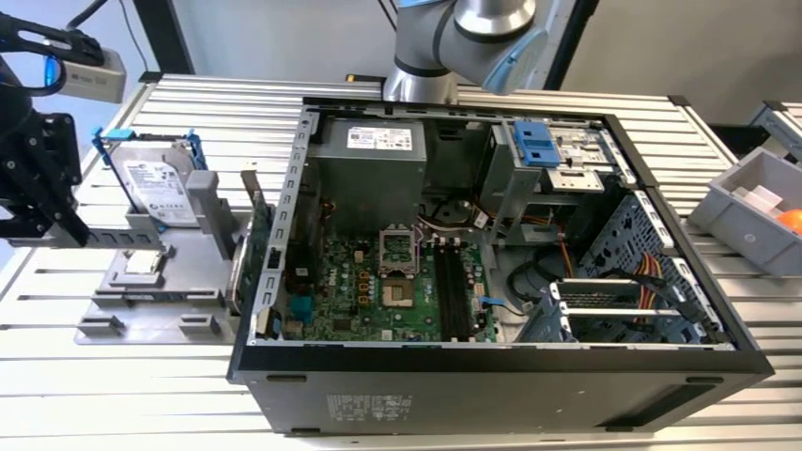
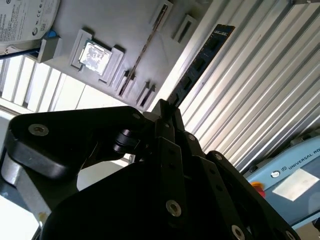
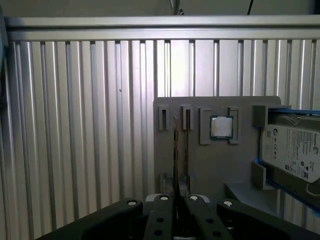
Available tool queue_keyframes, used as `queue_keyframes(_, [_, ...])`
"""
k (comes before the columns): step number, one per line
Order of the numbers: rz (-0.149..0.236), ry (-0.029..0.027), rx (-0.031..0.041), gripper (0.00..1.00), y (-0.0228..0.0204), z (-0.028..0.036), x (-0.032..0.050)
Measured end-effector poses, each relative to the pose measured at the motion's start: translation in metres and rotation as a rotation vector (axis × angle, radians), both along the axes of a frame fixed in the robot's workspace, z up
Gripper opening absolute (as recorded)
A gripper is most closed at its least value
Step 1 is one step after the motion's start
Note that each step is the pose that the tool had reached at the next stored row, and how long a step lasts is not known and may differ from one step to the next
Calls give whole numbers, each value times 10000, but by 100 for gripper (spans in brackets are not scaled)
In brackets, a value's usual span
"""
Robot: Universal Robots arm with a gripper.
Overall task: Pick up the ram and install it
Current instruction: 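Pick up the ram and move it above insertion slot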
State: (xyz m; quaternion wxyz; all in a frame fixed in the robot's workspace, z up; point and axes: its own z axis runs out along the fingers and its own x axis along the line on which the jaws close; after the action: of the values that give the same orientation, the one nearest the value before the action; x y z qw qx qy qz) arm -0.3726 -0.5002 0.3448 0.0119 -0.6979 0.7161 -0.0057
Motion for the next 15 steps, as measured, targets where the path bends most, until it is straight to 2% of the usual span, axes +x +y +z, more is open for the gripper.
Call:
queue_keyframes(7, [1,1,-2,0,34,74,0])
queue_keyframes(15, [1,1,-2,0,73,222,0])
